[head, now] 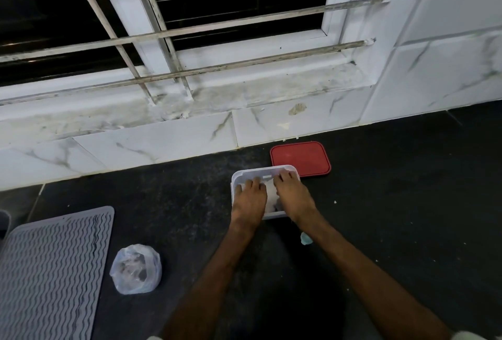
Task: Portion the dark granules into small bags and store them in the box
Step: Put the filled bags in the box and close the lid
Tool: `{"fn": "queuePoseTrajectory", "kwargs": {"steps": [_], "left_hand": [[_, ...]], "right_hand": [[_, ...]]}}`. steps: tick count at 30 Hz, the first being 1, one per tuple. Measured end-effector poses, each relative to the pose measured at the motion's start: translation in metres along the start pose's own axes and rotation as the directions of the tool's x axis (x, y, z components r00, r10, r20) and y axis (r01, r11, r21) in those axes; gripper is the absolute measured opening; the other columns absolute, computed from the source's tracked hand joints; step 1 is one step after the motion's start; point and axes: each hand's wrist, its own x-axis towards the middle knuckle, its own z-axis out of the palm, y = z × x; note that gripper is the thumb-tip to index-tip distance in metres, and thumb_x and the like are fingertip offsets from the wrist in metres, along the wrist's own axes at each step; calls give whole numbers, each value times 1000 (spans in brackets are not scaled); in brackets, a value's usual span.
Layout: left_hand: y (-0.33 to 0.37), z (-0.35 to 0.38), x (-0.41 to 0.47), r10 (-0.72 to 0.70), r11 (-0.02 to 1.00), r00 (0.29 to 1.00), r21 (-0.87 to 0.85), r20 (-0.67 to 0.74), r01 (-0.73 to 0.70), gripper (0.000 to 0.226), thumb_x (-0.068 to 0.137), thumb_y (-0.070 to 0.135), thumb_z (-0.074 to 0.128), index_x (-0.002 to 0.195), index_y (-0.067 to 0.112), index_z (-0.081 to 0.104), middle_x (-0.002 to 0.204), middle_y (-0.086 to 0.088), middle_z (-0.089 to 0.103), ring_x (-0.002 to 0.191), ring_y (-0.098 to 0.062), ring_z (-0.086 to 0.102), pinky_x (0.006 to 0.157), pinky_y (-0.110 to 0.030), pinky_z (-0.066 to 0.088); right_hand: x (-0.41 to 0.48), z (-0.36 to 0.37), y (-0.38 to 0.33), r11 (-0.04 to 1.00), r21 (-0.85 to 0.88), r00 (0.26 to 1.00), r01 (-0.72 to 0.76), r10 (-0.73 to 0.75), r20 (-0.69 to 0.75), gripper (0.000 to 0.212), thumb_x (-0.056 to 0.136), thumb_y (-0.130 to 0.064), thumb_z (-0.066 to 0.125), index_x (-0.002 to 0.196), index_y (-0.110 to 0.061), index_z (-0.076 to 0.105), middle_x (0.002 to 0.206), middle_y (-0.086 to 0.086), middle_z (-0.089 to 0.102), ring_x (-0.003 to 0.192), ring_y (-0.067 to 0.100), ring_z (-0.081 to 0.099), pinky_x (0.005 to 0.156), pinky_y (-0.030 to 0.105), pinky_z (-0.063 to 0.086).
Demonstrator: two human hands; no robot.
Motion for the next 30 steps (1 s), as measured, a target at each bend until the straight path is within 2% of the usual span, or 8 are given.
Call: {"fn": "queuePoseTrajectory", "kwargs": {"steps": [2, 8, 11, 13, 15, 19, 22, 30], "left_hand": [[-7, 2, 5, 41, 997, 996, 65, 79, -46, 45, 101, 34, 46, 142, 16, 44, 139, -11, 54, 124, -27, 53, 114, -44, 31], [-10, -5, 7, 30, 996, 977, 73, 211, -46, 58, 104, 50, 20, 132, 15, 58, 128, -9, 65, 122, -23, 57, 120, -39, 20], [-12, -3, 6, 52, 998, 983, 14, 175, -55, 59, 102, 53, 24, 133, 13, 55, 131, -9, 63, 123, -23, 55, 119, -38, 18], [-18, -6, 1, 90, 996, 995, -15, 49, -90, 55, 102, 50, 32, 142, 14, 45, 143, -8, 52, 133, -23, 45, 119, -36, 19], [-23, -8, -7, 61, 995, 995, -71, -83, -67, 56, 102, 44, 39, 150, 16, 31, 156, -5, 35, 145, -20, 29, 121, -34, 15], [-30, -4, -15, -143, 950, 976, -298, -162, 89, 74, 99, 32, 52, 156, 15, 9, 165, -4, 4, 152, -21, 3, 123, -40, 17], [-33, -3, -18, -179, 889, 981, -439, -73, 130, 76, 100, 31, 49, 157, 16, 0, 165, 0, -1, 151, -20, 10, 117, -37, 28], [-36, 3, -15, -178, 904, 983, -402, -49, 144, 73, 102, 34, 43, 156, 17, -2, 165, 1, -3, 150, -21, 18, 117, -38, 33]], "right_hand": [[8, -9, -4, 991, 35, 939, -130, 112, 325, 58, 92, -27, 65, 143, -12, 40, 144, 13, 44, 130, 27, 46, 103, 36, 41], [14, -20, -7, 1000, 27, 940, -14, 4, 342, 61, 91, -23, 67, 145, -13, 39, 139, 12, 50, 124, 27, 52, 105, 38, 45], [4, -7, 19, 926, 269, 959, 265, -225, -171, 31, 97, -23, 58, 128, -17, 58, 123, 7, 63, 109, 21, 60, 95, 33, 50], [-4, 0, 44, 819, 399, 813, 413, -134, -566, 22, 99, -20, 53, 116, -12, 64, 112, 6, 66, 101, 21, 60, 88, 29, 47], [9, 0, 70, 809, 452, 760, 377, 9, -650, 25, 98, -9, 52, 119, -8, 64, 116, 11, 64, 106, 25, 60, 90, 28, 42], [52, 14, 119, 970, 195, 955, 142, -83, -286, 64, 96, -16, 56, 152, -11, 28, 160, 9, 27, 148, 27, 23, 116, 46, 31], [66, 30, 133, 996, 12, 994, 93, -92, -61, 86, 93, -40, 59, 157, -22, 5, 165, -3, 0, 152, 19, 0, 118, 55, 16], [73, 30, 133, 923, -365, 959, 121, -204, -197, 50, 94, -13, 49, 143, -9, 38, 141, 14, 49, 126, 31, 50, 113, 42, 30]]}}
